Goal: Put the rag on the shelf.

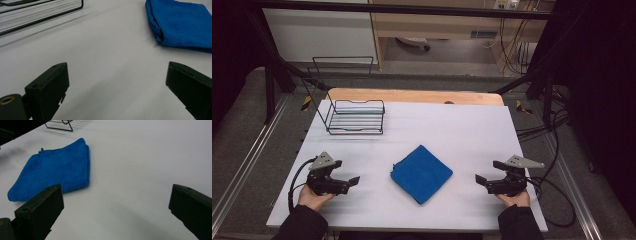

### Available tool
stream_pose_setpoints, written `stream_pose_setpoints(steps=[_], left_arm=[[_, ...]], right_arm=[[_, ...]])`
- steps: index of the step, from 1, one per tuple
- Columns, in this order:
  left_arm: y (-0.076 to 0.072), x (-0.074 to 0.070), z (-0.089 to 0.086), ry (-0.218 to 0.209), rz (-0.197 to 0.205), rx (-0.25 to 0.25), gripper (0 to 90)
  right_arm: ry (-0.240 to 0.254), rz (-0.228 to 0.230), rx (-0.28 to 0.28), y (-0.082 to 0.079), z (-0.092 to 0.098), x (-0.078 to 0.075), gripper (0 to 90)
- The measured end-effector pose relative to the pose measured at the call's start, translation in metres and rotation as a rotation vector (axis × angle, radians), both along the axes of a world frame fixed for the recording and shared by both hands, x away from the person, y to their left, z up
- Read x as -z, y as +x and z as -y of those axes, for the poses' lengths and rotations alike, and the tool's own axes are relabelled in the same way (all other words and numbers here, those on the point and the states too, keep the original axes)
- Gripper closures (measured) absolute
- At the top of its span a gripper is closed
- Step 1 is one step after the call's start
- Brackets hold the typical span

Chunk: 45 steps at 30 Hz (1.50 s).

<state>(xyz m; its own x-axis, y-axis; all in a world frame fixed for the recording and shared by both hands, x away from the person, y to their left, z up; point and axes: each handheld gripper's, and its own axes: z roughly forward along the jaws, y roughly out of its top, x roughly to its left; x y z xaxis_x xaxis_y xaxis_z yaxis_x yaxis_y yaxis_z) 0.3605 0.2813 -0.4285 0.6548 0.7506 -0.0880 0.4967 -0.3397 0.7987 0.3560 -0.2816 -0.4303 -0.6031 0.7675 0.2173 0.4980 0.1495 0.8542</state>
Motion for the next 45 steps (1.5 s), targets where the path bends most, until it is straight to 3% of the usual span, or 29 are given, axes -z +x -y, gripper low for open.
stream_pose_setpoints(steps=[7,16,26,34,44,45], left_arm=[[-0.001,0.000,0.005,0.023,0.000,0.001,5.7],[0.001,0.000,0.014,0.023,-0.009,0.000,6.0],[0.008,-0.013,0.033,0.009,-0.011,-0.012,6.0],[0.015,-0.020,0.060,0.032,-0.016,0.013,7.5],[0.033,-0.020,0.123,0.056,-0.054,0.062,15.1],[0.033,-0.020,0.123,0.056,-0.054,0.062,16.6]], right_arm=[[-0.008,-0.004,0.002,0.000,-0.001,0.000,0.5],[-0.026,-0.010,0.001,0.000,-0.008,0.000,0.5],[-0.043,-0.014,-0.002,0.002,-0.013,0.002,0.5],[-0.059,-0.013,-0.006,0.005,-0.017,0.002,0.5],[-0.058,-0.011,-0.008,0.005,-0.019,0.002,0.5],[-0.057,-0.012,-0.009,0.005,-0.019,0.002,0.5]])
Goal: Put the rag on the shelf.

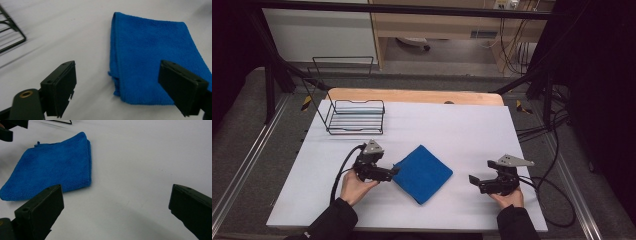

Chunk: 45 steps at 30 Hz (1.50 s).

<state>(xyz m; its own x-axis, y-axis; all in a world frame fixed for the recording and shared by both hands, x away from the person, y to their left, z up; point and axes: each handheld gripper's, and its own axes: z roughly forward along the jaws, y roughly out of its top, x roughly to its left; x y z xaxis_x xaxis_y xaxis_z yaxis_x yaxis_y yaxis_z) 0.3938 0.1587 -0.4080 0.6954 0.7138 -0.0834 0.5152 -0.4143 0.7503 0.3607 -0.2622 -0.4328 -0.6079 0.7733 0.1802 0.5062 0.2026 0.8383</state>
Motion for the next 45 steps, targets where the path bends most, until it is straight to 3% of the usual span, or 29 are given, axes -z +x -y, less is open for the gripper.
stream_pose_setpoints(steps=[3,5,8,10,13,16,19,35,45], left_arm=[[0.007,0.006,0.012,0.028,-0.025,0.011,21.4],[0.012,0.012,0.017,0.040,-0.045,0.013,30.2],[0.017,0.020,0.020,0.043,-0.077,0.012,35.9],[0.018,0.025,0.022,0.073,-0.080,0.005,39.9],[0.020,0.030,0.020,0.078,-0.109,-0.003,49.4],[0.021,0.032,0.018,0.054,-0.146,0.000,57.0],[0.020,0.032,0.018,0.050,-0.158,0.011,62.9],[0.017,0.032,0.020,0.044,-0.180,0.037,81.2],[0.008,0.020,0.008,0.038,-0.167,0.008,84.1]], right_arm=[[-0.003,0.000,-0.006,0.000,-0.001,0.001,0.5],[-0.007,-0.005,-0.010,0.001,-0.003,0.001,0.5],[-0.005,-0.007,-0.013,0.001,-0.004,0.001,0.5],[-0.001,-0.006,-0.017,0.001,-0.005,0.001,0.5],[-0.004,-0.010,-0.023,0.001,-0.006,0.001,0.6],[-0.003,-0.012,-0.025,0.001,-0.007,0.001,0.6],[-0.004,-0.012,-0.024,0.001,-0.007,0.001,0.6],[-0.008,-0.022,-0.034,0.001,-0.009,0.003,0.7],[-0.001,-0.023,-0.036,0.000,-0.009,0.002,0.8]])
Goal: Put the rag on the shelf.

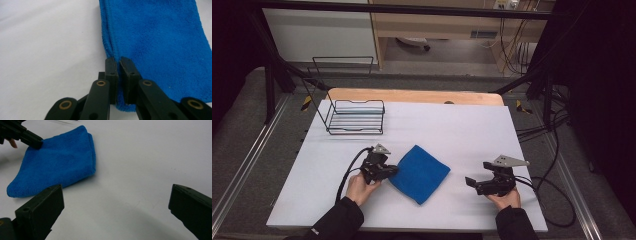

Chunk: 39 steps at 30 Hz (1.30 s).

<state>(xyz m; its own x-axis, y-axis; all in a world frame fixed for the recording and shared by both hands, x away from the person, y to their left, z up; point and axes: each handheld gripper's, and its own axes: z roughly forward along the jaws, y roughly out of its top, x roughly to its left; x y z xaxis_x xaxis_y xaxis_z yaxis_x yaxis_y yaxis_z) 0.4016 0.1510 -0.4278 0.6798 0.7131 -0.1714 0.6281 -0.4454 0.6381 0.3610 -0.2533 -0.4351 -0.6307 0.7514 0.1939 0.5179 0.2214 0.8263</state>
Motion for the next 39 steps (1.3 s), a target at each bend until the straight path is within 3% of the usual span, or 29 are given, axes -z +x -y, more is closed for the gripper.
stream_pose_setpoints(steps=[3,7,13,16,22,23,26,28,34,39], left_arm=[[-0.004,-0.002,-0.007,-0.004,0.005,-0.028,84.3],[-0.004,0.000,-0.012,-0.073,-0.004,-0.028,84.1],[0.008,0.008,0.008,-0.079,0.032,-0.004,83.0],[0.008,0.006,0.013,-0.106,0.039,0.001,83.0],[0.009,0.009,0.009,-0.034,0.057,-0.007,75.1],[0.009,0.009,0.008,-0.031,0.059,-0.011,70.5],[0.007,0.008,0.003,-0.024,0.054,-0.010,62.7],[0.002,0.007,-0.004,-0.014,0.057,-0.003,59.2],[-0.007,0.005,-0.016,-0.009,0.071,0.012,53.7],[-0.007,0.012,-0.018,-0.018,0.047,0.001,53.1]], right_arm=[[-0.007,0.007,-0.006,0.000,-0.001,0.000,0.7],[-0.008,0.004,-0.009,0.000,-0.004,0.000,0.8],[-0.009,0.004,-0.012,0.001,-0.004,0.000,0.9],[0.006,-0.002,-0.008,0.001,-0.005,0.000,2.1],[-0.008,0.008,-0.010,0.006,-0.023,-0.001,7.0],[-0.045,-0.002,-0.010,0.012,-0.039,-0.001,8.7],[-0.081,-0.041,-0.008,0.020,-0.057,0.000,13.4],[-0.102,-0.037,-0.019,0.025,-0.066,0.003,20.1],[-0.088,-0.077,0.001,0.031,-0.072,0.007,35.3],[-0.100,-0.120,-0.007,0.038,-0.075,0.014,54.1]])
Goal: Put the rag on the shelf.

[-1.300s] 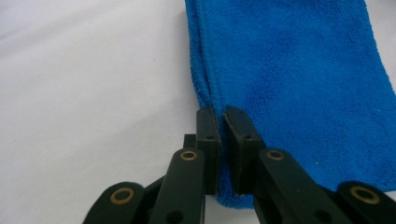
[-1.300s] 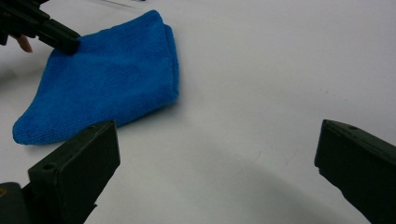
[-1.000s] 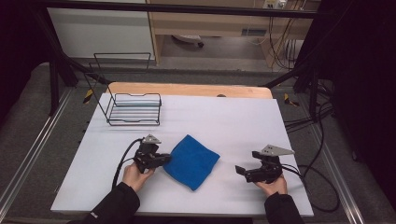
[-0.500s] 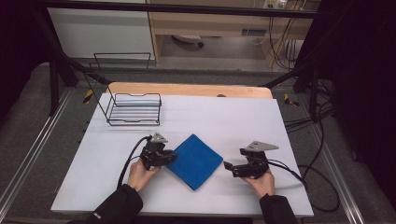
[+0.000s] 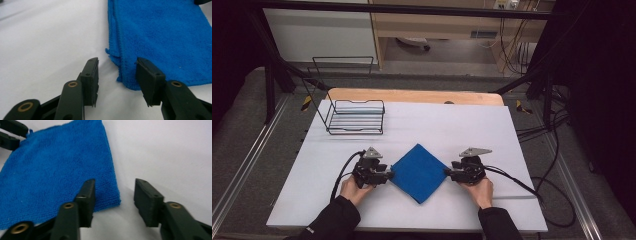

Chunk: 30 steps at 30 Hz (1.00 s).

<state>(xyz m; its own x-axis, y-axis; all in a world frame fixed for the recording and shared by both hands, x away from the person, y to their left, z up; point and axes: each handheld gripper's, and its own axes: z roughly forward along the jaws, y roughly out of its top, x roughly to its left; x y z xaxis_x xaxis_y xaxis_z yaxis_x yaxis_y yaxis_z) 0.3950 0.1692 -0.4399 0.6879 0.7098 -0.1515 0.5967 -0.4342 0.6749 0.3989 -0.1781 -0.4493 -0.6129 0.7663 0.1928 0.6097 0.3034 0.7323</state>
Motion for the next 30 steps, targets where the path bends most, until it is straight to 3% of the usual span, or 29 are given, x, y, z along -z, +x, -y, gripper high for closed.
stream_pose_setpoints(steps=[3,4,10,15,18,22,26,30], left_arm=[[0.002,0.003,0.006,0.018,0.006,0.001,53.2],[0.003,0.004,0.007,0.013,0.008,-0.004,53.3],[0.005,0.007,0.014,0.011,0.016,-0.010,58.0],[0.005,0.006,0.015,-0.007,-0.009,-0.002,65.7],[0.004,0.006,0.016,-0.017,-0.040,0.013,76.6],[0.003,0.006,0.018,-0.032,-0.064,-0.004,83.8],[0.002,0.002,0.019,0.000,-0.050,-0.006,86.0],[-0.004,-0.008,0.013,-0.021,-0.029,-0.014,86.6]], right_arm=[[-0.012,-0.006,-0.011,0.001,-0.001,0.002,59.9],[-0.016,-0.021,-0.018,0.001,-0.001,0.003,67.0],[0.012,-0.057,-0.042,0.002,-0.002,0.005,80.1],[0.016,-0.070,-0.048,0.002,-0.002,0.004,83.1],[0.014,-0.076,-0.051,0.002,-0.001,0.003,83.6],[0.013,-0.073,-0.051,0.001,-0.001,0.003,83.6],[0.013,-0.066,-0.056,0.001,-0.001,0.002,83.9],[0.011,-0.046,-0.066,-0.001,-0.003,-0.003,84.8]])
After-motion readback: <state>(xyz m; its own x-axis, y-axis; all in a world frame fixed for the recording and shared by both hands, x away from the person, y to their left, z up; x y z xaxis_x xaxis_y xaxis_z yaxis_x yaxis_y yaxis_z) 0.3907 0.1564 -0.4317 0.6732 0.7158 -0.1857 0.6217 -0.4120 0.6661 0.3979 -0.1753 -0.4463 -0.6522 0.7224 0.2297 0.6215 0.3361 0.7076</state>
